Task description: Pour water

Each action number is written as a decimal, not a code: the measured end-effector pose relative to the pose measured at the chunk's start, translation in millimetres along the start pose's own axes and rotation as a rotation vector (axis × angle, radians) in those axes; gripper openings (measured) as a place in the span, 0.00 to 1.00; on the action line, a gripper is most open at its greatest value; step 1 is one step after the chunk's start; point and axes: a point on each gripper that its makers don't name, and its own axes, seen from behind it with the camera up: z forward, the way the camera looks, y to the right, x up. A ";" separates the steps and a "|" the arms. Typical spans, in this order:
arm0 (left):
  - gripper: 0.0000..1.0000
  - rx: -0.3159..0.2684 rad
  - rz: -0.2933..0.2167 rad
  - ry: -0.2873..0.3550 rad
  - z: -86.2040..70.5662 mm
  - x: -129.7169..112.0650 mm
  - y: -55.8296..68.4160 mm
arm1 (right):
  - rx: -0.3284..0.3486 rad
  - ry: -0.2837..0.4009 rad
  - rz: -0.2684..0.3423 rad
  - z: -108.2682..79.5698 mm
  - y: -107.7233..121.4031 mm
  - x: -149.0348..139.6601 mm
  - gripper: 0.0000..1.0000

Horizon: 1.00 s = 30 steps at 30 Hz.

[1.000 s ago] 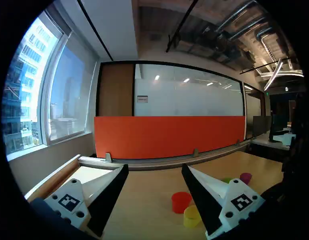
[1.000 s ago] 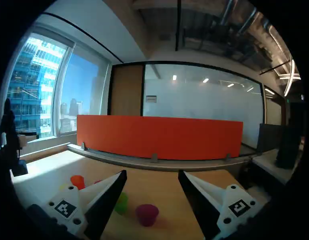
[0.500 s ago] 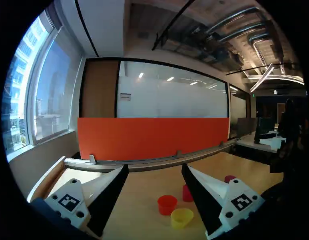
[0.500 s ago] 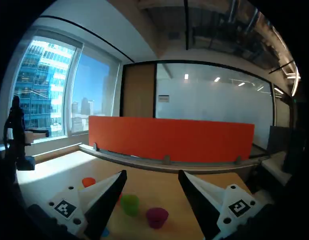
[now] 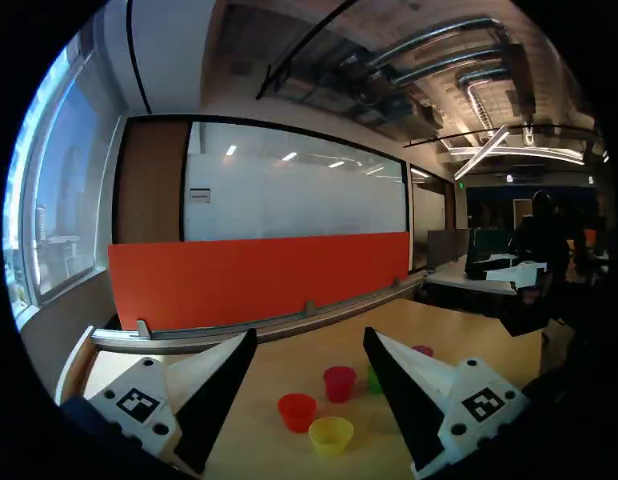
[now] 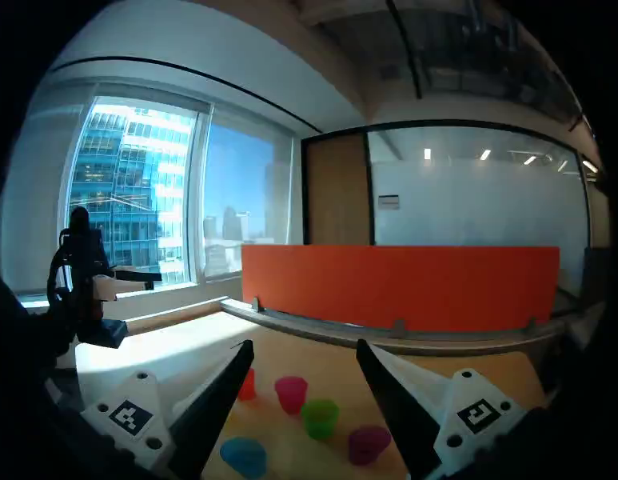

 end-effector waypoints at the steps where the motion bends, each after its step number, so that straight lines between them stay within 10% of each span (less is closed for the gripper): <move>1: 0.99 -0.006 0.002 -0.001 0.4 -0.5 1.1 | 0.004 -0.004 -0.003 0.4 -1.2 -1.0 1.00; 30: 0.99 -0.190 0.026 -0.107 13.1 -48.7 50.2 | 0.045 -0.149 -0.064 1.4 -5.1 -47.9 1.00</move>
